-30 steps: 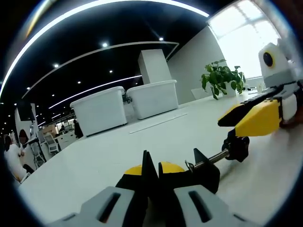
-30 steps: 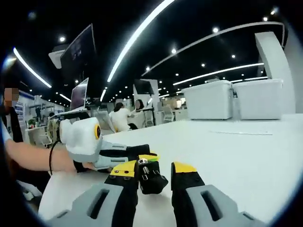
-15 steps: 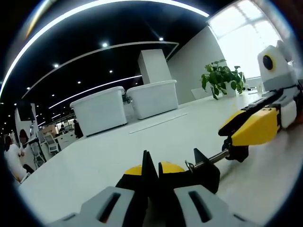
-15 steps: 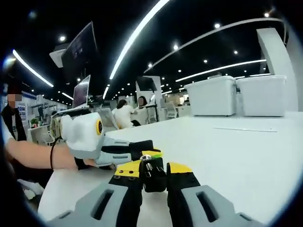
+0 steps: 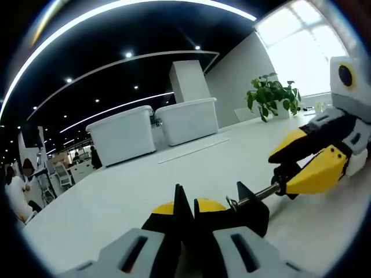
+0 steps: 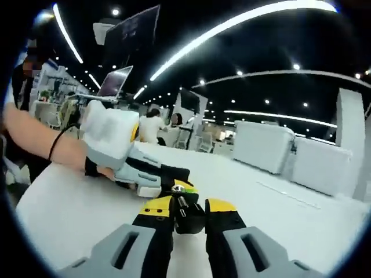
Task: Clamp the fixed fixture on the desktop, loosen the retaining clip, secure it to the edge of the desk, and tighten the retaining clip.
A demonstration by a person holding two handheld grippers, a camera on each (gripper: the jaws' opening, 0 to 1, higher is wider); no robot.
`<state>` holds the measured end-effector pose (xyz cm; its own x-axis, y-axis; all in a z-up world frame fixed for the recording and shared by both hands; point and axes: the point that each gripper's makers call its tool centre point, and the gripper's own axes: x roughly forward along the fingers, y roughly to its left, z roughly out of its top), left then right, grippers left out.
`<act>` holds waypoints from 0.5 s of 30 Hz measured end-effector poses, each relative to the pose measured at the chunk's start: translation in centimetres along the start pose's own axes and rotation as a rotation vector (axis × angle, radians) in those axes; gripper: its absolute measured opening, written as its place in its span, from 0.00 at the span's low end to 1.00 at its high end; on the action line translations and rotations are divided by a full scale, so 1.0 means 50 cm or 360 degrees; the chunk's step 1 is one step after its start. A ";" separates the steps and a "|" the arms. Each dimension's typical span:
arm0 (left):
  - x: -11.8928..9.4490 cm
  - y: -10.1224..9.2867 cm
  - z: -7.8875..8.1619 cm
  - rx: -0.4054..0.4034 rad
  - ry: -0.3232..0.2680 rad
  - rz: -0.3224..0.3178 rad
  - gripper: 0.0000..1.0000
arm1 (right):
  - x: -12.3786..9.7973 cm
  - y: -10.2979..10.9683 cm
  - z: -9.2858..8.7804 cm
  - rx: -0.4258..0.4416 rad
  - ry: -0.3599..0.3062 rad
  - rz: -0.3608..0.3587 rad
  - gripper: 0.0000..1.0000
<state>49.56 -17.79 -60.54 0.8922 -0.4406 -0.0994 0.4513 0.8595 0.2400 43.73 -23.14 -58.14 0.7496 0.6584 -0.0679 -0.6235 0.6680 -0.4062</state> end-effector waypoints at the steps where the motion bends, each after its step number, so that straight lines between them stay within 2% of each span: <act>1: 0.000 0.000 0.000 -0.0001 0.0001 0.0000 0.09 | 0.003 0.002 -0.002 -0.0105 0.0019 -0.0015 0.21; 2: 0.000 0.000 0.000 -0.0001 0.0000 0.0000 0.09 | 0.005 0.003 -0.004 -0.0177 0.0036 -0.0026 0.21; 4: 0.000 0.000 0.000 -0.0002 0.0001 0.0001 0.09 | 0.006 0.008 -0.004 -0.0201 0.0043 -0.0034 0.21; 6: 0.001 0.000 0.000 -0.0002 0.0001 0.0001 0.09 | 0.007 0.005 -0.006 -0.0293 0.0059 -0.0048 0.22; 15: 0.002 0.000 0.000 -0.0001 0.0001 0.0001 0.09 | 0.008 0.005 -0.008 -0.0429 0.0080 -0.0069 0.23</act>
<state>49.64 -17.83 -60.57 0.8925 -0.4398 -0.0998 0.4506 0.8600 0.2395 43.94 -22.84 -58.62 0.7887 0.6085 -0.0878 -0.5140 0.5742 -0.6373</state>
